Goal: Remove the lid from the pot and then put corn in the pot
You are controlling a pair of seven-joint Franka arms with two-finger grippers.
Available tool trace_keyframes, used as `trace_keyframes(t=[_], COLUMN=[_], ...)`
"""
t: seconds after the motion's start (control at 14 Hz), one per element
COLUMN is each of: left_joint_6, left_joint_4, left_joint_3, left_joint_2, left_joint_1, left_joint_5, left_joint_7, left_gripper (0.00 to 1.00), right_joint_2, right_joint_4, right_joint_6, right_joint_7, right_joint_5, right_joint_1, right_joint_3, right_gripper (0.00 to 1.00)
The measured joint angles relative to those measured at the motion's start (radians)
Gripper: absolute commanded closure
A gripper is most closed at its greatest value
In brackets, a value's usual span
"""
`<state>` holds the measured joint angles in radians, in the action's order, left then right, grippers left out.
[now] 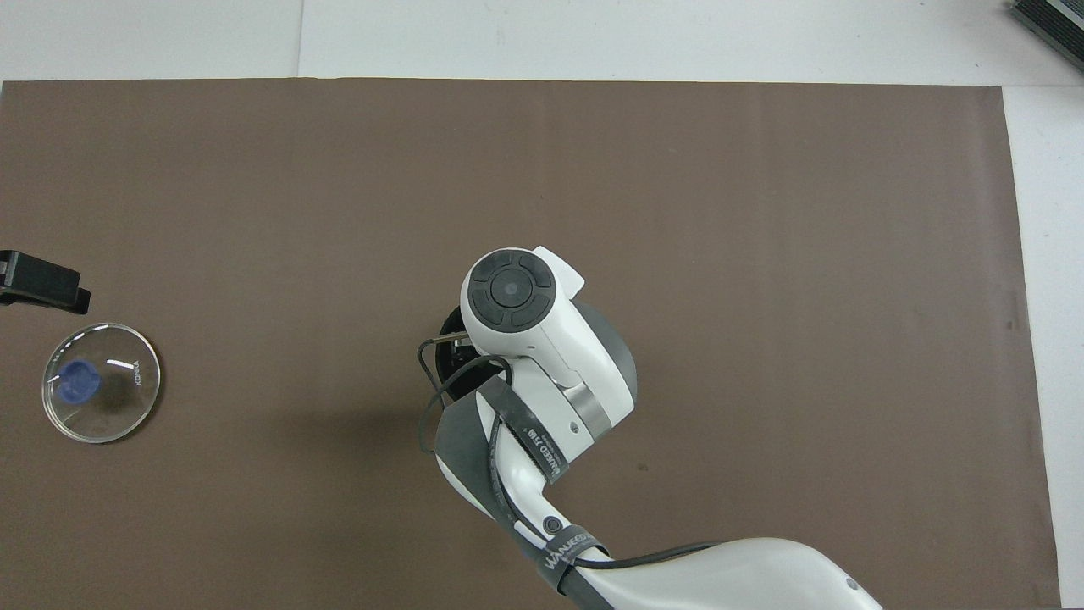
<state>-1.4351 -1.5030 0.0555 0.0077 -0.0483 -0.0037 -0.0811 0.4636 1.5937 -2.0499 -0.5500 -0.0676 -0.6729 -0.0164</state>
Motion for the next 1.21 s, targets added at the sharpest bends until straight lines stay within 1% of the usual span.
trace_keyframes(t=[0.14,0.21,0.36,0.57,1.0,1.21], left_joint_6=[0.000,0.000,0.000,0.000,0.000,0.000], left_joint_4=[0.000,0.000,0.000,0.000,0.000,0.000], left_joint_3=[0.000,0.000,0.000,0.000,0.000,0.000], left_joint_2=[0.000,0.000,0.000,0.000,0.000,0.000], left_joint_1=[0.000,0.000,0.000,0.000,0.000,0.000], left_joint_5=[0.000,0.000,0.000,0.000,0.000,0.000], left_joint_7=[0.000,0.000,0.000,0.000,0.000,0.000], left_gripper=[0.00,0.00,0.00,0.00,0.00,0.00], right_joint_2=[-0.034,-0.064,-0.134,-0.232,-0.363,-0.433], right_joint_4=[-0.003,-0.005,-0.007,-0.007,-0.008,-0.022], right_joint_6=[0.002,0.014,0.069,0.174,0.291,0.385], right_joint_7=[0.000,0.003,0.054,0.178,0.304,0.364], right_joint_5=[0.001,0.002,0.002,0.002,0.005,0.007], right_joint_1=[0.021,0.052,0.131,0.266,0.473,0.553], right_joint_3=[-0.013,-0.015,-0.017,-0.019,-0.020,-0.020], right_gripper=[0.00,0.00,0.00,0.00,0.00,0.00])
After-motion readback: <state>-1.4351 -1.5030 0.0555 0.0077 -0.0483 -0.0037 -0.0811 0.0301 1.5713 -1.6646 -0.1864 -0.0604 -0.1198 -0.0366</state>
